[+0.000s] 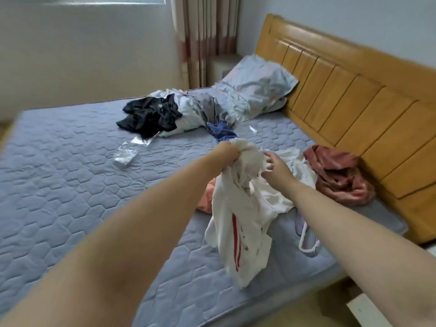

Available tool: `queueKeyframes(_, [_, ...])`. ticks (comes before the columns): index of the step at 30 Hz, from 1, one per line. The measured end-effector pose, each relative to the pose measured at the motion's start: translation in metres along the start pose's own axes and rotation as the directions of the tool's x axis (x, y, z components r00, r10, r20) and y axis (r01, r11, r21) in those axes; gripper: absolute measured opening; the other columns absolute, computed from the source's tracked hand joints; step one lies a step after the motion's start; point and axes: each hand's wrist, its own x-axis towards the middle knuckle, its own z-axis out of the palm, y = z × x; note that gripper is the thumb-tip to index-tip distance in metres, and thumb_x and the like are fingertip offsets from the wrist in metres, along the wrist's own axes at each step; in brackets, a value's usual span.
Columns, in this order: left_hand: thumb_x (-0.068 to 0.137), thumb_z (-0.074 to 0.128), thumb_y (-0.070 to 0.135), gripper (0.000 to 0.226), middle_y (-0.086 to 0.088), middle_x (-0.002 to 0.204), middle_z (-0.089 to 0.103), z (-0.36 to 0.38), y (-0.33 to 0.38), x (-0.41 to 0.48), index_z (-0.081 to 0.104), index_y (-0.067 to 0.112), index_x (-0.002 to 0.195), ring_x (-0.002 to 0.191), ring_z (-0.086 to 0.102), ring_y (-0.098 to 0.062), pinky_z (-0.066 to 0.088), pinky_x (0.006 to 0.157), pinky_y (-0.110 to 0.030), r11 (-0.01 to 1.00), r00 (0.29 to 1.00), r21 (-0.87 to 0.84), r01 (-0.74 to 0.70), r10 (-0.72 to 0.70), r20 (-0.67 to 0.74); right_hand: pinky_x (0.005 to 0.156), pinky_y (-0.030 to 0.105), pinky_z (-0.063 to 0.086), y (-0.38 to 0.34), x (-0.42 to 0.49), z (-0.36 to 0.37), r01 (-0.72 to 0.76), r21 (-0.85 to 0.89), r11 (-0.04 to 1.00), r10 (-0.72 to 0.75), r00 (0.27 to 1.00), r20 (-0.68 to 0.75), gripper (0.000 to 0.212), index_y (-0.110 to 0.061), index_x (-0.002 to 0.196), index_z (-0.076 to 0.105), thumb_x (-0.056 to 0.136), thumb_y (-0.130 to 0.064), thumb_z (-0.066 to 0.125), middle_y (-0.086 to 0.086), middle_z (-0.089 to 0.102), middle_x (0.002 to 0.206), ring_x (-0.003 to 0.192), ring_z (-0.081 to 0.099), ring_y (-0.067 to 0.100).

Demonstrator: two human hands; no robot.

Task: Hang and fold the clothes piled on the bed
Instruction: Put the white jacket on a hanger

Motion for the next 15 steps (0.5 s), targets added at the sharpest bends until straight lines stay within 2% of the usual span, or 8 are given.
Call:
queueKeyframes(2, [0.095, 0.046, 0.005, 0.034, -0.02, 0.11, 0.062, -0.015, 0.044, -0.018, 0.052, -0.008, 0.126, 0.076, 0.054, -0.018, 0.05, 0.067, -0.024, 0.991, 0.992, 0.068, -0.118, 0.115, 0.054, 0.074, 0.02, 0.044, -0.029, 0.0, -0.027, 0.007, 0.079, 0.997, -0.012, 0.998, 0.064, 0.064, -0.015, 0.144, 0.032, 0.088, 0.013, 0.047, -0.001, 0.043, 0.124, 0.099, 0.048, 0.01])
queueKeyframes(3, [0.095, 0.047, 0.006, 0.033, -0.018, 0.105, 0.063, -0.022, 0.06, -0.02, 0.053, -0.006, 0.126, 0.077, 0.055, -0.017, 0.049, 0.067, -0.024, 0.976, 0.981, 0.119, -0.185, 0.175, 0.087, 0.075, 0.02, 0.046, -0.041, 0.002, -0.039, 0.016, 0.101, 0.995, -0.026, 0.995, 0.1, 0.07, -0.018, 0.145, 0.03, 0.086, 0.015, 0.047, -0.001, 0.043, 0.127, 0.103, 0.05, 0.013])
queueKeyframes(5, [0.093, 0.051, 0.008, 0.03, -0.015, 0.107, 0.062, -0.036, 0.086, -0.029, 0.055, 0.0, 0.122, 0.092, 0.06, -0.021, 0.054, 0.083, -0.035, 0.935, 0.96, 0.233, -0.266, 0.235, 0.154, 0.083, 0.032, 0.05, -0.063, 0.006, -0.059, 0.048, 0.127, 0.991, -0.067, 0.985, 0.156, 0.075, -0.019, 0.146, 0.031, 0.082, 0.016, 0.051, 0.003, 0.048, 0.131, 0.11, 0.054, 0.023])
queueKeyframes(7, [0.09, 0.052, 0.007, 0.025, -0.017, 0.111, 0.061, -0.053, 0.111, -0.041, 0.059, 0.002, 0.114, 0.095, 0.058, -0.022, 0.049, 0.093, -0.041, 0.885, 0.935, 0.321, -0.338, 0.276, 0.221, 0.091, 0.038, 0.051, -0.082, 0.008, -0.074, 0.074, 0.139, 0.988, -0.101, 0.975, 0.198, 0.065, -0.015, 0.141, 0.043, 0.082, 0.012, 0.055, 0.007, 0.056, 0.128, 0.115, 0.056, 0.026])
queueKeyframes(9, [0.085, 0.056, 0.012, 0.022, -0.02, 0.109, 0.063, -0.067, 0.13, -0.049, 0.062, 0.002, 0.104, 0.088, 0.055, -0.019, 0.05, 0.089, -0.04, 0.817, 0.913, 0.417, -0.399, 0.314, 0.258, 0.093, 0.04, 0.049, -0.1, 0.005, -0.083, 0.065, 0.147, 0.987, -0.093, 0.976, 0.196, 0.041, -0.006, 0.125, 0.058, 0.087, 0.008, 0.055, 0.013, 0.062, 0.122, 0.109, 0.058, 0.026])
queueKeyframes(11, [0.084, 0.058, 0.014, 0.01, -0.015, 0.094, 0.063, -0.079, 0.143, -0.054, 0.06, 0.005, 0.088, 0.079, 0.053, -0.017, 0.05, 0.077, -0.031, 0.726, 0.906, 0.542, -0.423, 0.35, 0.239, 0.079, 0.033, 0.047, -0.115, -0.002, -0.092, 0.106, 0.113, 0.988, -0.12, 0.986, 0.118, 0.018, -0.002, 0.103, 0.065, 0.087, 0.004, 0.058, 0.011, 0.064, 0.1, 0.091, 0.056, 0.022])
queueKeyframes(13, [0.086, 0.058, 0.01, 0.01, -0.005, 0.077, 0.053, -0.089, 0.15, -0.062, 0.054, 0.007, 0.078, 0.07, 0.047, -0.016, 0.04, 0.057, -0.02, 0.628, 0.907, 0.671, -0.394, 0.382, 0.175, 0.063, 0.025, 0.038, -0.128, -0.008, -0.104, 0.143, 0.051, 0.988, -0.142, 0.989, -0.034, 0.002, -0.005, 0.088, 0.063, 0.086, -0.004, 0.063, 0.007, 0.054, 0.08, 0.074, 0.046, 0.017])
queueKeyframes(15, [0.082, 0.058, 0.006, 0.003, -0.004, 0.075, 0.05, -0.097, 0.151, -0.07, 0.059, 0.003, 0.081, 0.073, 0.046, -0.019, 0.034, 0.052, -0.022, 0.537, 0.89, 0.761, -0.363, 0.441, 0.114, 0.057, 0.026, 0.031, -0.142, -0.012, -0.114, 0.19, 0.06, 0.98, -0.175, 0.965, -0.193, 0.006, -0.001, 0.079, 0.062, 0.083, -0.005, 0.062, 0.007, 0.047, 0.071, 0.067, 0.038, 0.017])
